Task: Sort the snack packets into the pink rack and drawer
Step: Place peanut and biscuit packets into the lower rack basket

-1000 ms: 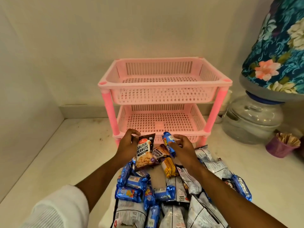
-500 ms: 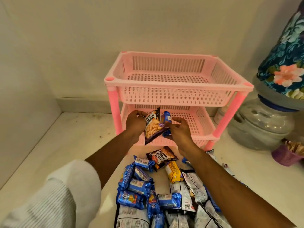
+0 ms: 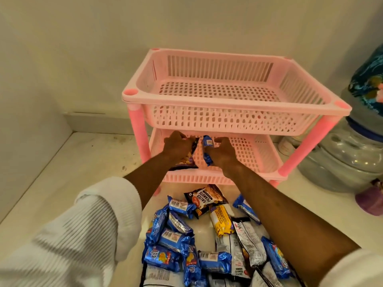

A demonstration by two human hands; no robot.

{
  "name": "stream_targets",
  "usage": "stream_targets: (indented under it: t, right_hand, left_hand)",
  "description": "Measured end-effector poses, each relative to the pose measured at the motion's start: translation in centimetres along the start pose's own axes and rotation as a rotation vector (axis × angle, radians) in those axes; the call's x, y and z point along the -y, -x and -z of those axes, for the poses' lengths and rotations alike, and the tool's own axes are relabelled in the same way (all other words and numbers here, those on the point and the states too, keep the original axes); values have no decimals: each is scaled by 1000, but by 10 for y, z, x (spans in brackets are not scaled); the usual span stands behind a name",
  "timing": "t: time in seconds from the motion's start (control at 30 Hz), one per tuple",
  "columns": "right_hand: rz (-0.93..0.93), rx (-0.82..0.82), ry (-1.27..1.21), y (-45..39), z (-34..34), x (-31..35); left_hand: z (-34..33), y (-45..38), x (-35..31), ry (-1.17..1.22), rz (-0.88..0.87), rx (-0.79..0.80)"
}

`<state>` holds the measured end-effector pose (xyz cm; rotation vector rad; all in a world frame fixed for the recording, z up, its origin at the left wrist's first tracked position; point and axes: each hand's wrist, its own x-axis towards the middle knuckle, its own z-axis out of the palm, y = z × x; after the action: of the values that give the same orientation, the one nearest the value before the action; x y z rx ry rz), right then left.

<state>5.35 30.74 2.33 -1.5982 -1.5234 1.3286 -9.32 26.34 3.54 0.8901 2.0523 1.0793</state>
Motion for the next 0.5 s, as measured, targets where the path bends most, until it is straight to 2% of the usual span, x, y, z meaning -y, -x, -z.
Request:
stream_targets:
  t: [0.07,0.2,0.4,0.5]
  right_hand:
    - [-14,55,119,-8,-1,-3]
    - [11,120,346,-19,-9,-5]
    - [36,137,512,-30,-26,-8]
    - [58,147,543,-34,-32,-14]
  left_hand:
    - [4,-13,6,-103,14,-38]
    - [8,-32,12,-274,-66,-74]
    - [0,-28,26,-597,-34,67]
    - [4,-23,28,-740,-86,49]
